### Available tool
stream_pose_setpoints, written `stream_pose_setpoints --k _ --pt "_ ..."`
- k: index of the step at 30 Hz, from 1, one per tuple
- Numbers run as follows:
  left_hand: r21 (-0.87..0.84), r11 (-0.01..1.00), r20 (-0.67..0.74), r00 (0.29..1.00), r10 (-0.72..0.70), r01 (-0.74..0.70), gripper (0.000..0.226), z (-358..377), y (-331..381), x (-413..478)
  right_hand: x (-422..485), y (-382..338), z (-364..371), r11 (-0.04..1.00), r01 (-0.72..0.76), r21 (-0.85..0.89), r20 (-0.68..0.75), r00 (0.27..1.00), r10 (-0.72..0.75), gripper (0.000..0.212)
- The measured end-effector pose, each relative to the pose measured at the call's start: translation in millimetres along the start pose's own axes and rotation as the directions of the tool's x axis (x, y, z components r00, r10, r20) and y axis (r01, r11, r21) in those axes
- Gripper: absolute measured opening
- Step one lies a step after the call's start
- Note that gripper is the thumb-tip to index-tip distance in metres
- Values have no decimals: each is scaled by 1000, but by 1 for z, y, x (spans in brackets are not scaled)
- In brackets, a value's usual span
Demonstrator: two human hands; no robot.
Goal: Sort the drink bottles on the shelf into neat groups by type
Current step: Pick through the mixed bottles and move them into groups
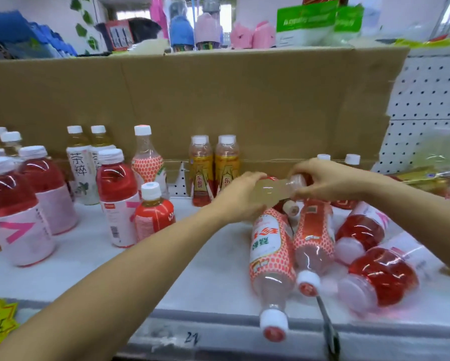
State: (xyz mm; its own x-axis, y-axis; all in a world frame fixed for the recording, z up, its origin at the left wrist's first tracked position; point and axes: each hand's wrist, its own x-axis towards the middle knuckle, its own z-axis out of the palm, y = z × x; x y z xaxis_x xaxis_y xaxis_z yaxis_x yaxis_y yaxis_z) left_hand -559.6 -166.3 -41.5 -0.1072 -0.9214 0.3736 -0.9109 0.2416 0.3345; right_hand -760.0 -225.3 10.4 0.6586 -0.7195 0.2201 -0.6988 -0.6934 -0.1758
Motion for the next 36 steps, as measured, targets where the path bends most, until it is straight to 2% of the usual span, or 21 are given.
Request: stream_pose_setpoints --k 2,5,7,9,11,12,14,16,18,21,23,26,31,36 --pt "49 998 -5 1000 -31 31 83 2 -4 7 5 -10 -6 997 74 34 -94 993 -70 24" --pt "130 985 -142 986 -92 111 79 5 -11 8 15 -24 -6 977 155 143 -235 965 -118 31" --pt "26 986 -265 952 -154 167 74 5 -19 7 21 -24 -3 961 148 235 -293 953 -76 37" --pt "-160 951 -328 894 -304 265 69 2 -31 6 27 -18 3 977 58 206 -244 970 -6 41" --pt "-301 886 -321 837 -443 354 64 -2 -40 6 33 -11 14 997 -72 12 -108 992 72 37" --pt "-314 871 -316 824 -470 377 62 -2 -42 7 35 -8 20 990 -106 -92 -18 994 105 36" --pt "-286 872 -319 819 -477 397 61 -2 -41 8 38 -9 31 970 -141 -200 156 972 173 37" --pt "-275 877 -333 817 -471 394 63 1 -38 9 40 -13 38 959 -163 -232 247 944 221 45" --pt "-260 884 -338 821 -461 389 62 2 -38 8 43 -16 46 945 -165 -281 222 947 231 59" --pt "-261 888 -323 833 -449 377 61 2 -40 7 46 -16 51 923 -175 -344 142 961 236 62" --pt "-268 889 -320 836 -446 371 61 1 -39 7 45 -14 42 933 -170 -318 91 974 209 51" --pt "-276 889 -310 842 -442 365 61 0 -41 7 50 -16 16 967 -174 -186 -50 985 167 31" --pt "-288 902 -296 866 -402 321 60 -1 -45 0 64 -20 6 979 -201 -41 9 979 202 27" --pt "-329 898 -262 885 -385 293 68 -5 -45 -3 64 -25 13 979 -202 8 -16 979 202 27"
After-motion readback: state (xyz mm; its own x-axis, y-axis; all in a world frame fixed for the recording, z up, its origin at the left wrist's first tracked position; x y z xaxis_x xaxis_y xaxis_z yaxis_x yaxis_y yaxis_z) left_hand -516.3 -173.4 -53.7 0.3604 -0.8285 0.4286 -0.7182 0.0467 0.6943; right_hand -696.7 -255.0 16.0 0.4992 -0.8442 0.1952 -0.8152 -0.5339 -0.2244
